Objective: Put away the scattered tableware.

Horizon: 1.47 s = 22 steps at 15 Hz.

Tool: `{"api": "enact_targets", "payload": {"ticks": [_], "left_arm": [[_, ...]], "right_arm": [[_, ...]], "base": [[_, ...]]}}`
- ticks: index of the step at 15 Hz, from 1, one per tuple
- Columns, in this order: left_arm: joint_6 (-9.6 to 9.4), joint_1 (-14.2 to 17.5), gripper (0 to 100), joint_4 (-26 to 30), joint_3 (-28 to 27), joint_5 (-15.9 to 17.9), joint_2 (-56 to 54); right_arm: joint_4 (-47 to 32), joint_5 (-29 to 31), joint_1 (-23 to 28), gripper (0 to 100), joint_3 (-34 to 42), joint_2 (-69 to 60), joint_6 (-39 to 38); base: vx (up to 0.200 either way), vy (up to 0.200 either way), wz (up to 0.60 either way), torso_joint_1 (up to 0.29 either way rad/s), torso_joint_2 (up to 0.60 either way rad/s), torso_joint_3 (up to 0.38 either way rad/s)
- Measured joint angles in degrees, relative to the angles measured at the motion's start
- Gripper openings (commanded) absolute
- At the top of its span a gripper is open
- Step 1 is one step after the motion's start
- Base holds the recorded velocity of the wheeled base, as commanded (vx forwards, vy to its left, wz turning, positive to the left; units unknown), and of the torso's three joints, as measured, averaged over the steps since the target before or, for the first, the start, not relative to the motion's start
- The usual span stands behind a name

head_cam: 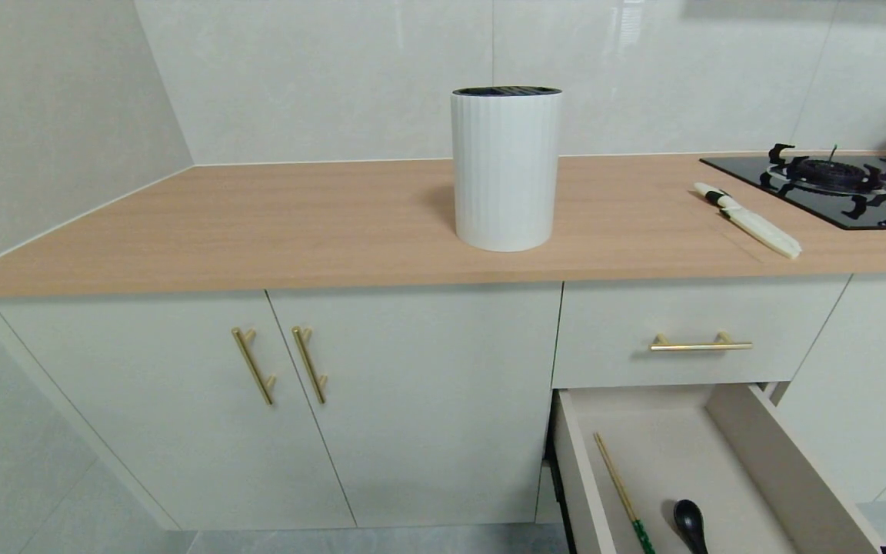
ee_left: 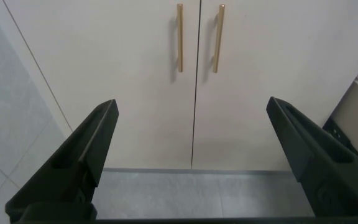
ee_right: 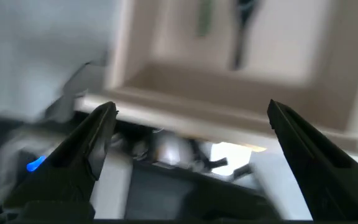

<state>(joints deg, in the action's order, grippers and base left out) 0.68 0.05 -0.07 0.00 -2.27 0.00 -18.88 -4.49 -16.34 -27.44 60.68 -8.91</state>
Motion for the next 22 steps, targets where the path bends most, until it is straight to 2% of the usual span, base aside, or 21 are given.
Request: {"api": "enact_targets", "payload": {"ticks": [3,8,14,16,19,22], "left_arm": [[0.0,0.0,100,0.0,0.0,0.0,0.0],[0.0,0.0,100,0.0,0.0,0.0,0.0],[-0.02,0.0,100,0.0,0.0,0.0,0.0],[-0.02,0.0,100,0.0,0.0,0.0,0.0],[-0.02,0.0,100,0.0,0.0,0.0,0.0],[-0.02,0.0,100,0.0,0.0,0.0,0.0]], "right_arm": [[0.0,-5.2,-0.5,100,3.6,0.7,-2.1],[0.1,-5.9,-0.8,100,7.0,3.1,-2.1],[1.3,-5.9,-3.1,100,8.0,9.4,-2.1],[6.5,-5.9,-3.4,100,8.5,16.1,-2.1],[21.9,-5.9,-4.7,100,12.8,26.0,-2.1],[33.0,-5.7,-6.1,100,17.6,32.8,-2.2]], "base": [[-0.2,0.0,0.0,0.001,0.0,0.004],[-0.2,0.0,0.0,0.004,0.0,0.002],[0.0,0.0,0.0,0.0,0.0,0.0],[0.0,0.0,0.0,0.0,0.0,0.0],[0.0,0.0,0.0,0.0,0.0,0.0],[0.0,0.0,0.0,0.0,0.0,0.0]]}}
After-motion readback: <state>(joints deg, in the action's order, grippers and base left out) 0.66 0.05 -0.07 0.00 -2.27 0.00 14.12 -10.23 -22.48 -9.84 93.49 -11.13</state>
